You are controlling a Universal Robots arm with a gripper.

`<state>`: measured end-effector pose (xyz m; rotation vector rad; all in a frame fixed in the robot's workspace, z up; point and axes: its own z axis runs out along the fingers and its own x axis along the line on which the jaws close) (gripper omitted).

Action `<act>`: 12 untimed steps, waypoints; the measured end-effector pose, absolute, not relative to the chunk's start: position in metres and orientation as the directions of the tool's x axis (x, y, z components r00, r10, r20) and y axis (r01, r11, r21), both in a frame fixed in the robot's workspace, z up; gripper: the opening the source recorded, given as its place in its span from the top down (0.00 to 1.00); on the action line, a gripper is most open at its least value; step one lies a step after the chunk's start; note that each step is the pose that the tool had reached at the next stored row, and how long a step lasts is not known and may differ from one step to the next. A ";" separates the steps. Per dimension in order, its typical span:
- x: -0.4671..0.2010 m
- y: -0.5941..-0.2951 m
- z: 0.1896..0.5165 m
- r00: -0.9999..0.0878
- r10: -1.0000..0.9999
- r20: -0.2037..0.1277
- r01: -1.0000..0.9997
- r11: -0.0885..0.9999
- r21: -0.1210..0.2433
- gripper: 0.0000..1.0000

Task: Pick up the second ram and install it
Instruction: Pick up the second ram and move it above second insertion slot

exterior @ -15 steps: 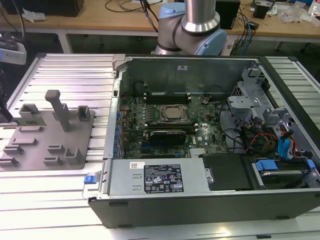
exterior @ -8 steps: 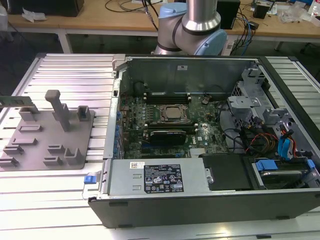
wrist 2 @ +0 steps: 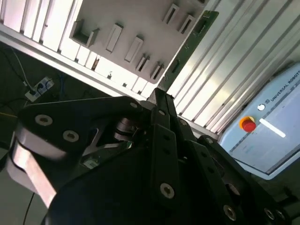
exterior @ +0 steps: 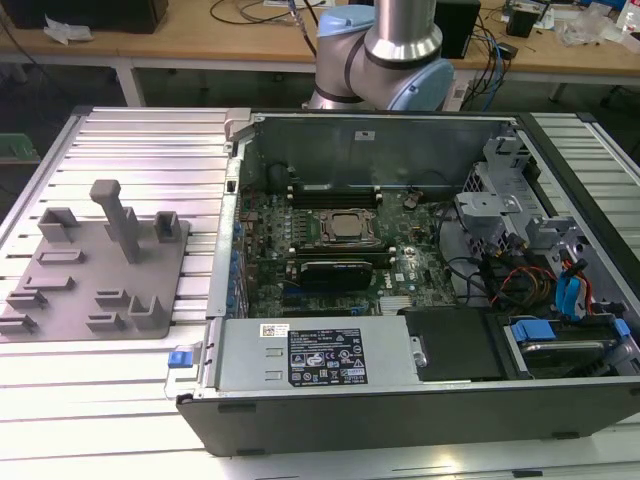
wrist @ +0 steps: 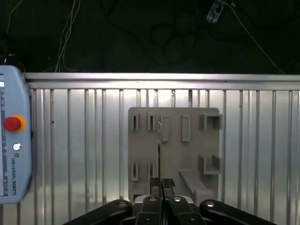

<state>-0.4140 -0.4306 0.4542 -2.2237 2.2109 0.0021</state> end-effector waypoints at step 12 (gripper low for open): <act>-0.380 -0.431 0.456 0.006 -1.000 -0.005 -1.000 -0.006 -0.003 0.91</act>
